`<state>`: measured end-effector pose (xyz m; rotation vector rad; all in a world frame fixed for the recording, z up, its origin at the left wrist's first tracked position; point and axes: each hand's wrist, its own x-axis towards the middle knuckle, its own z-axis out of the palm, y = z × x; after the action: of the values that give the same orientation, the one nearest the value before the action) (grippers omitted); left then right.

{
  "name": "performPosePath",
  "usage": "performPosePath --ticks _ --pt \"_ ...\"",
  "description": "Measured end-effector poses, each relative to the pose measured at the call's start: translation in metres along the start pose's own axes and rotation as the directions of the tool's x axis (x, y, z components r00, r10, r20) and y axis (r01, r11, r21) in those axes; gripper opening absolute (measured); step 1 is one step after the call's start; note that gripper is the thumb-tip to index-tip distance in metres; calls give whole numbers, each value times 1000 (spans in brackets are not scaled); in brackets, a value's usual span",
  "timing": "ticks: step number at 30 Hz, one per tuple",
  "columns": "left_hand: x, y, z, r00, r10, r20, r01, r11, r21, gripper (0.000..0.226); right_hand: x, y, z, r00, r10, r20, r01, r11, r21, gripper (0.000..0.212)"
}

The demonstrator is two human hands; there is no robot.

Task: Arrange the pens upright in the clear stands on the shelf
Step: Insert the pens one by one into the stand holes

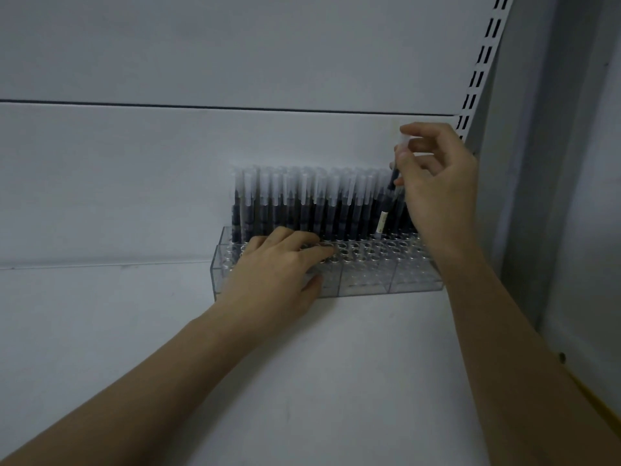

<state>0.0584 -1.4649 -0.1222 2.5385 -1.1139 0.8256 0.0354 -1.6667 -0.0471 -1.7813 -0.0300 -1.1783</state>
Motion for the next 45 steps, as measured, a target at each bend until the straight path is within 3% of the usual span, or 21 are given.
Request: performPosePath --ticks 7,11,15,21,25,28,30,32,36,39,45 --pt "3 -2 3 999 1 -53 0 1000 18 39 -1 14 7 985 48 168 -23 989 -147 16" --pt "3 -1 1 1000 -12 -27 11 1000 -5 42 -1 10 4 994 38 103 -17 980 -199 4" --pt "6 5 -4 997 -74 -7 74 997 -27 44 -2 10 2 987 133 93 -114 975 -189 5" --pt "-2 10 0 999 -50 11 49 993 104 38 2 11 0 964 245 105 -229 962 -150 6" --pt "1 15 -11 996 -60 66 53 993 105 39 13 -9 -5 985 162 55 -158 984 -83 7" --pt "3 28 -31 983 -182 8 182 983 40 38 19 -33 7 980 37 196 -30 999 -36 9" --pt "-1 34 -48 952 -307 -16 307 952 -2 42 15 -52 23 914 -15 405 35 998 -43 12" --pt "-11 31 -67 893 -451 3 451 893 -6 47 4 -74 44 787 -45 616 99 994 -54 19" --pt "-64 -2 -108 667 -740 83 741 671 22 46 -39 -121 92 476 -57 878 191 981 -40 31" --pt "-120 -29 -146 536 -842 68 838 540 77 49 -79 -157 130 289 -58 956 280 960 -26 37" --pt "-247 -78 -253 348 -937 -12 920 339 199 54 -165 -255 211 81 -144 986 387 916 102 44"
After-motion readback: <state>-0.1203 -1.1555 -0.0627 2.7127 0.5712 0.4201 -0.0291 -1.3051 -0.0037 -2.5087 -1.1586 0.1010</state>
